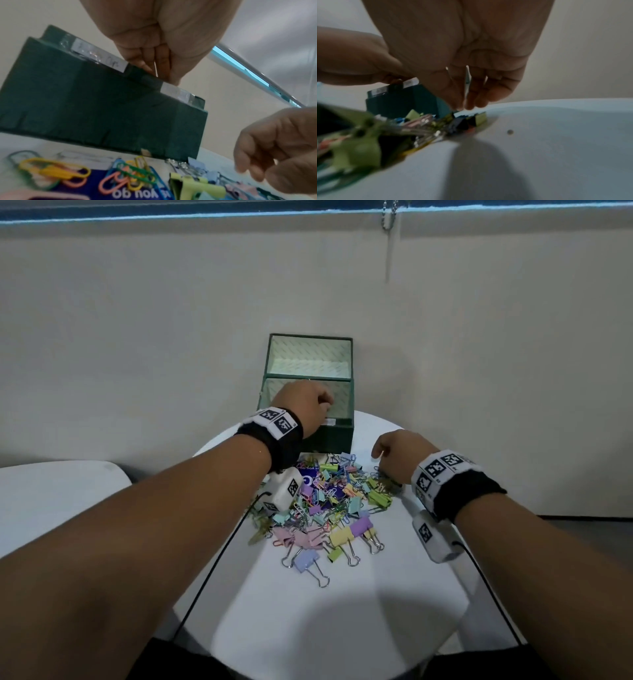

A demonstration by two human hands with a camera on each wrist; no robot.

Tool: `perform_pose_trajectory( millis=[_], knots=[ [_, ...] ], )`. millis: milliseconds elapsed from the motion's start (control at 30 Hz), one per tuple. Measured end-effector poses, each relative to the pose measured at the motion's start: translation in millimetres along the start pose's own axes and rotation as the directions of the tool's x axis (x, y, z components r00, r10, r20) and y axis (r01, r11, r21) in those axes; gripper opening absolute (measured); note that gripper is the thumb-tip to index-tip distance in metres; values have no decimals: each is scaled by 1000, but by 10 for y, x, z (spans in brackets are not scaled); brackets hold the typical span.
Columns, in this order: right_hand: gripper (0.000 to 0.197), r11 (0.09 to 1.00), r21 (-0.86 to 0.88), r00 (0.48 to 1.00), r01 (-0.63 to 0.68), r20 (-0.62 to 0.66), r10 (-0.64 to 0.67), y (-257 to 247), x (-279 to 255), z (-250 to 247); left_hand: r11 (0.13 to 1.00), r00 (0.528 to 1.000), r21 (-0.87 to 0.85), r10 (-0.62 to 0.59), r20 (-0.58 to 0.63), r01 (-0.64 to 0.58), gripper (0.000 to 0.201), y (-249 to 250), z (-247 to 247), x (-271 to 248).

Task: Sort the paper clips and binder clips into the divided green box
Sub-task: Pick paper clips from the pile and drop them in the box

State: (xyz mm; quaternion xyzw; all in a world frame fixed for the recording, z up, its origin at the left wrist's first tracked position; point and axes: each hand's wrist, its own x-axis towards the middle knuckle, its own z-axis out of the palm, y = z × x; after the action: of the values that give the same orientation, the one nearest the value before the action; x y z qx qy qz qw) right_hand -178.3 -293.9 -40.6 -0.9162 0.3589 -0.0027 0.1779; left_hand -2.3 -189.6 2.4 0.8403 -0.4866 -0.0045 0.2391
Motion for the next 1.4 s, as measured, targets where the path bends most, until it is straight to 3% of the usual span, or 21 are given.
perform_pose_trajectory(
  millis=[233,367,467,567,667,933,1067,1200,1300,1367,1400],
  knots=[
    [8,998,39,997,-56,47,54,79,-41,-40,994,995,-85,65,-73,-71,19,-217,-309,-493],
    [14,990,93,994,-102,61,96,76,-30,-23,993,980,107,17,200,-39,19,-631,-482,-844],
    [18,977,161,988,-137,92,123,45,-25,21,965,915,261,-130,381,29,30,-904,-531,-1016],
    [17,992,103,996,-75,58,69,4,-24,39,959,865,273,-201,460,78,39,-1007,-554,-1145],
    [15,999,36,999,21,-42,-20,-10,-16,39,966,881,254,-159,446,46,43,-1010,-486,-1217],
    [14,960,234,961,151,-264,-87,-50,-32,26,957,917,291,-103,385,-14,22,-917,-383,-1193],
    [17,949,287,963,133,-262,-56,-62,-46,27,957,913,290,-130,387,13,14,-895,-360,-1177],
    [21,954,287,978,88,-208,-28,-94,-16,5,956,956,291,-109,271,27,19,-894,-421,-1180],
    [17,965,253,987,76,-157,-36,-84,-4,-27,984,955,79,-175,238,161,18,-998,-534,-1151],
    [21,979,196,995,54,-91,-37,-72,-10,-63,959,933,-101,-227,280,264,26,-1058,-595,-1160],
    [23,990,129,997,52,-55,-45,-58,-5,-82,954,918,-105,-234,320,279,30,-1069,-612,-1155]
  ],
)
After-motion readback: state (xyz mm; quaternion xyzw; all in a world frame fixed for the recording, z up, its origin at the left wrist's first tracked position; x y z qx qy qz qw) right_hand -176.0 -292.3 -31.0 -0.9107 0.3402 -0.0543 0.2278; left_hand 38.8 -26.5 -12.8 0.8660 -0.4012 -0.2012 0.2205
